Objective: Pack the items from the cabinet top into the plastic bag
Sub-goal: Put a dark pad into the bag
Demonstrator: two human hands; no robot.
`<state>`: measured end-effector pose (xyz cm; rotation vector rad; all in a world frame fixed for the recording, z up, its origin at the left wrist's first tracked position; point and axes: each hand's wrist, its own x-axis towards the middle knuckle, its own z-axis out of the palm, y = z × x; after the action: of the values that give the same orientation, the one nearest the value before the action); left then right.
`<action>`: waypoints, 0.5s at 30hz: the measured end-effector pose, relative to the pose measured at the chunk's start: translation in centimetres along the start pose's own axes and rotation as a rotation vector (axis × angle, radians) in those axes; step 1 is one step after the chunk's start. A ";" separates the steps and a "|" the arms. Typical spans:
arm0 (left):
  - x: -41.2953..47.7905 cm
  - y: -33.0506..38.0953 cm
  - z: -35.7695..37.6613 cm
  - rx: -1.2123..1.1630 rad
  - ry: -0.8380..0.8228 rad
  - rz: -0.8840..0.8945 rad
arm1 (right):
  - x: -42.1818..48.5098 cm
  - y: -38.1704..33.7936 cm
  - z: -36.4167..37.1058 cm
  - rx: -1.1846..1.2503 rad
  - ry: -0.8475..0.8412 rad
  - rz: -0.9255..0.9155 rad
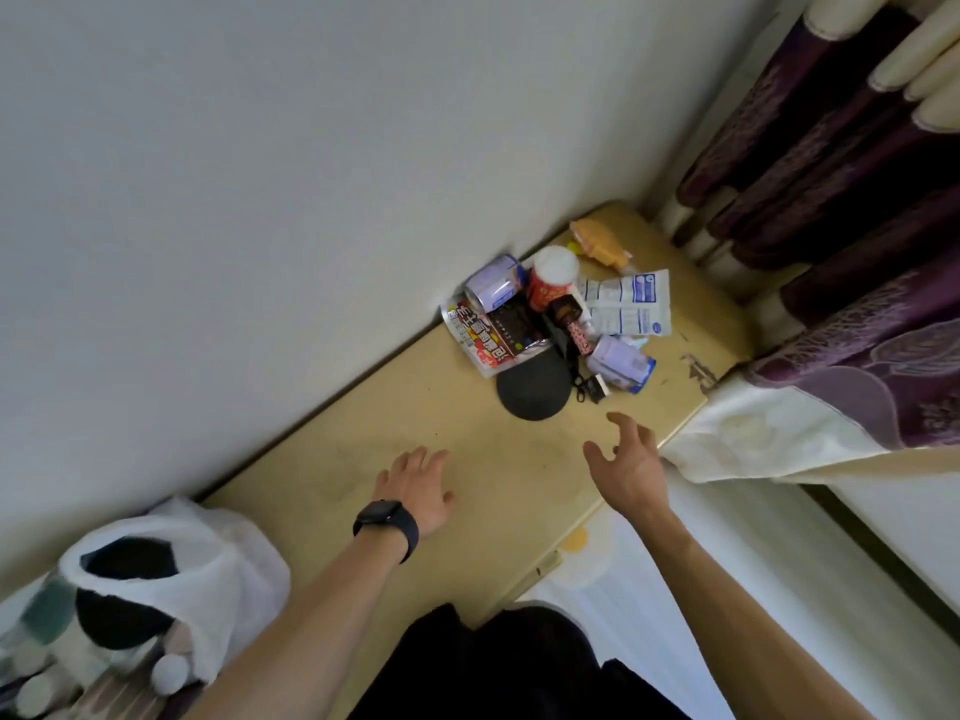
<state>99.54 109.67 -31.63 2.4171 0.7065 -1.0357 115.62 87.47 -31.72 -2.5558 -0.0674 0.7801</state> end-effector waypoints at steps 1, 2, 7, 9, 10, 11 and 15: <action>0.5 -0.2 0.7 -0.011 -0.063 -0.020 | 1.5 0.0 -0.3 -0.011 0.014 -0.016; 0.9 -0.4 1.4 -0.025 -0.119 -0.038 | 2.8 -0.1 -0.5 -0.025 0.021 -0.049; 1.0 -1.0 3.9 -0.041 -0.198 -0.092 | 7.9 -1.0 0.3 -0.156 -0.014 -0.257; 1.0 -1.1 3.7 -0.070 -0.193 -0.090 | 8.8 -1.4 0.9 -0.202 -0.035 -0.271; 1.1 -1.3 3.5 -0.080 -0.196 -0.088 | 8.9 -1.5 1.1 -0.218 -0.034 -0.266; 1.2 -1.4 3.3 -0.084 -0.202 -0.087 | 8.9 -1.4 1.3 -0.217 -0.019 -0.258; 1.0 -1.0 2.2 -0.160 -0.168 -0.100 | 6.7 -2.1 1.3 -0.026 0.132 -0.257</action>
<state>98.32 109.53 -33.97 2.1498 0.8246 -1.1595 120.72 91.08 -35.16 -2.5490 -0.3571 0.5148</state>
